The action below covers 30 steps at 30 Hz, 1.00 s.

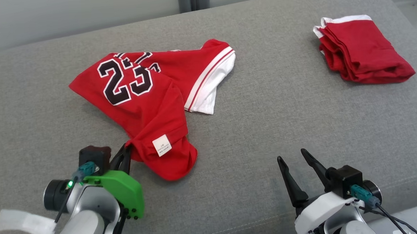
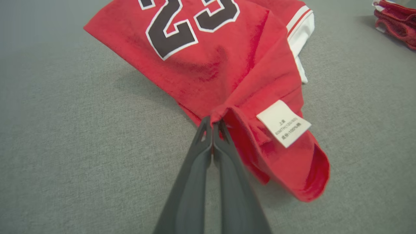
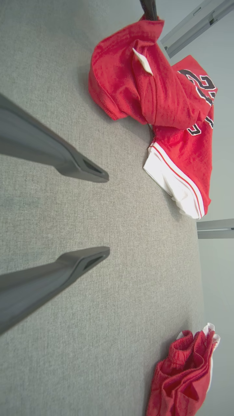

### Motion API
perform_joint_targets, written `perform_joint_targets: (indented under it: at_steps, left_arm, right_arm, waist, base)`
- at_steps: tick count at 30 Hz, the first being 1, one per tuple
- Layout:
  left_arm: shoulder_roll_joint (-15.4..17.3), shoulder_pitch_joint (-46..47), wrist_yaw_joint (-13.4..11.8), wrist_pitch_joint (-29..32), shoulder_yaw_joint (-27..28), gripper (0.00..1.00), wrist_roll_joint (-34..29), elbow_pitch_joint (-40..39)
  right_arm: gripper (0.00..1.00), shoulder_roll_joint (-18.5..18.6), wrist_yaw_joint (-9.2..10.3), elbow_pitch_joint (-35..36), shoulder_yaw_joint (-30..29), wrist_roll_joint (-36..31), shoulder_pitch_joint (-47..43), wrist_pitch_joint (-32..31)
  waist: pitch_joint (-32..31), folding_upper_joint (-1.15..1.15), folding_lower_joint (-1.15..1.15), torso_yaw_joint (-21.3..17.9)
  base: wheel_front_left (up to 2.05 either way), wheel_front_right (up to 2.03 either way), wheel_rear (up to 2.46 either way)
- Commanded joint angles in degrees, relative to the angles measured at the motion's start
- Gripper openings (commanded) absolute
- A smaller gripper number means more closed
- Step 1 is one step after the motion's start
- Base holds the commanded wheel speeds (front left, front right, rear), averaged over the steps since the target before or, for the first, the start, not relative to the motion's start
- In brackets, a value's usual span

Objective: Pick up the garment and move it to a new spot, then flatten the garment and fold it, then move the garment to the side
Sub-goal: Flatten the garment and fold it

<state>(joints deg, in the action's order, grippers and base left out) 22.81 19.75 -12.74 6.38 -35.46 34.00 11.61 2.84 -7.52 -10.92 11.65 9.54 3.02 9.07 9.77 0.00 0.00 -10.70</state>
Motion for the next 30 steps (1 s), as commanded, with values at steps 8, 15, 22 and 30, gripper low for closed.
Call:
perform_joint_targets:
  at_steps: [8,15,22,30]
  left_arm:
    - [6.9,-11.1,-8.0,1.9,5.7,0.0,2.6,-10.9]
    - [9.6,-15.6,-11.1,0.5,10.6,0.0,5.0,-10.5]
    - [8.5,-14.9,-9.5,-1.2,10.7,0.09,6.0,-6.9]
    - [5.8,-17.2,-8.8,-2.9,11.1,1.0,8.4,-5.0]
  right_arm:
    - [1.0,0.1,0.07,1.3,0.1,-0.8,-1.9,-1.7]
    - [1.0,0.1,0.07,2.0,0.2,-0.7,-2.7,-2.3]
    - [1.0,0.1,0.07,2.3,0.0,-0.8,-2.7,-2.6]
    - [1.0,0.1,0.07,2.6,-0.4,-0.9,-2.9,-2.7]
  waist:
    - [-5.5,0.0,0.0,5.7]
    - [-6.4,0.0,0.0,6.1]
    - [-6.6,0.0,0.0,6.5]
    - [-7.0,0.0,0.0,7.3]
  base:
    - [0.0,0.0,0.0]
    - [0.0,0.0,0.0]
    - [0.0,0.0,0.0]
    - [0.0,0.0,0.0]
